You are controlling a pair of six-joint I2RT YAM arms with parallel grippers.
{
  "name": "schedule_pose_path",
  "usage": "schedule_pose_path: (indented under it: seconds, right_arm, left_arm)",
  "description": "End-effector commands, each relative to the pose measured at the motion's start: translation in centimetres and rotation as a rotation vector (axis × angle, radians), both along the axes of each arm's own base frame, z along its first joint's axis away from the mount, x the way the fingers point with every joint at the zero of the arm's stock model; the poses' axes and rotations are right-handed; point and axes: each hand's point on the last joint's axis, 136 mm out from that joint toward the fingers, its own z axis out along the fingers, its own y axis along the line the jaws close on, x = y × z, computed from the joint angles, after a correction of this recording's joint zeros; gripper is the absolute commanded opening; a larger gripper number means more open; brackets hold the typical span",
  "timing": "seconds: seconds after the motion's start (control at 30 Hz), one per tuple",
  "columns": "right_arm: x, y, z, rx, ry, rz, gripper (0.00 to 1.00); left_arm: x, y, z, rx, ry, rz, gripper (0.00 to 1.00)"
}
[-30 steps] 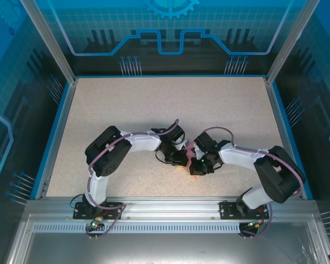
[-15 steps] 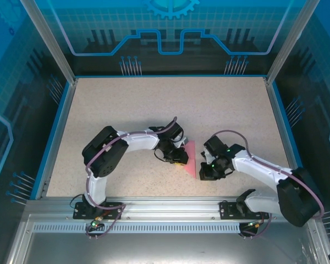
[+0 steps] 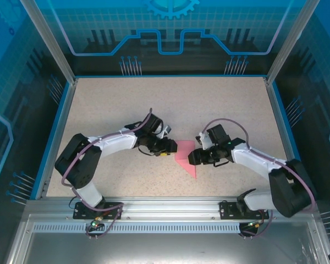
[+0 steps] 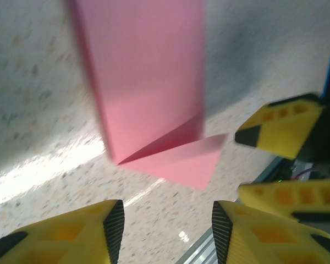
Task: Fold a paper plane with a square sheet of paper (fold left side to right side)
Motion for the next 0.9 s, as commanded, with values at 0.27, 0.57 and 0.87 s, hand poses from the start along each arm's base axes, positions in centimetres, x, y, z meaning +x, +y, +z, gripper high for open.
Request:
schedule_pose_path:
  seconds: [0.27,0.57,0.87]
  right_arm:
    - [2.6,-0.2,-1.1,-0.040,-0.047,0.003,0.08]
    - [2.3,-1.1,-1.3,-0.091,-0.052,-0.007,0.04]
    - [2.0,-1.8,-1.0,-0.121,-0.063,-0.006,0.09]
  left_arm:
    - [-1.0,-2.4,-2.4,-0.058,0.109,-0.003,0.54]
    - [-1.0,-3.6,-3.0,-0.056,0.117,-0.012,0.54]
    - [-0.4,-5.0,-2.3,-0.079,0.100,-0.021,0.31]
